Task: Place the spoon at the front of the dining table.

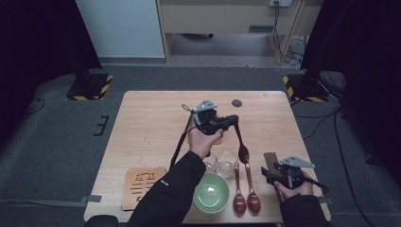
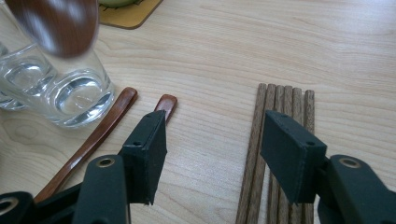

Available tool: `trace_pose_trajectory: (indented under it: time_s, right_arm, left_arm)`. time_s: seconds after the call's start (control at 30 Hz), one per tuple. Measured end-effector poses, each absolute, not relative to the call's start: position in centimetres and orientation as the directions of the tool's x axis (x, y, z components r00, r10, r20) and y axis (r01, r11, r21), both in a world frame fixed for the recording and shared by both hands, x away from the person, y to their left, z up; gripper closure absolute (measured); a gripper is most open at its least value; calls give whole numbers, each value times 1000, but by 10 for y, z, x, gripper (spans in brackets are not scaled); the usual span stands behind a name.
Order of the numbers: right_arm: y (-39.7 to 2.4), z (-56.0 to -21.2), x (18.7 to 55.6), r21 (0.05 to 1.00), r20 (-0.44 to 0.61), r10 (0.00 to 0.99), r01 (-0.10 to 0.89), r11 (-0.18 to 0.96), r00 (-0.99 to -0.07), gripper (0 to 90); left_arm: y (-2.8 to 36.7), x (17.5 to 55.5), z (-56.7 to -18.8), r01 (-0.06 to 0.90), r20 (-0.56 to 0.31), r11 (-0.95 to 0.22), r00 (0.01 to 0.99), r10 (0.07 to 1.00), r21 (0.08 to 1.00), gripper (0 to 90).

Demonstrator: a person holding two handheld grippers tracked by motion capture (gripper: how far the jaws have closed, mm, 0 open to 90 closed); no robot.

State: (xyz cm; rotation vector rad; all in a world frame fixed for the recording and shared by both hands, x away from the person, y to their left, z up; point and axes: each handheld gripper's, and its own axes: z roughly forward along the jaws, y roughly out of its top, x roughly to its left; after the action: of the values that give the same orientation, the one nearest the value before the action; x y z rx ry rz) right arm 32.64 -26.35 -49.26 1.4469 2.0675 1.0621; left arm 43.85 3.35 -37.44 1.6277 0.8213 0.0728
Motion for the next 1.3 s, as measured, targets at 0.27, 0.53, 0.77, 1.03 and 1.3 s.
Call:
trace_pose_trajectory:
  time_s: [0.27,0.53,0.77,1.03,1.3]
  right_arm:
    - [-263,-494,327,762,80,918,617,195,-389,398]
    - [-261,-495,328,754,70,912,621,217,-404,377]
    - [-261,-496,328,752,70,912,622,219,-405,371]
    - [-260,-496,328,750,66,910,622,225,-408,370]
    - [-261,-497,329,749,62,909,621,231,-412,370]
  left_arm:
    - [62,453,-368,449,-398,65,708,583,891,836]
    - [85,468,-363,432,-390,93,674,627,897,835]
    - [104,480,-358,412,-393,137,642,658,901,836]
    - [123,492,-363,413,-403,167,592,698,895,836]
    - [131,504,-373,395,-389,182,542,745,900,836]
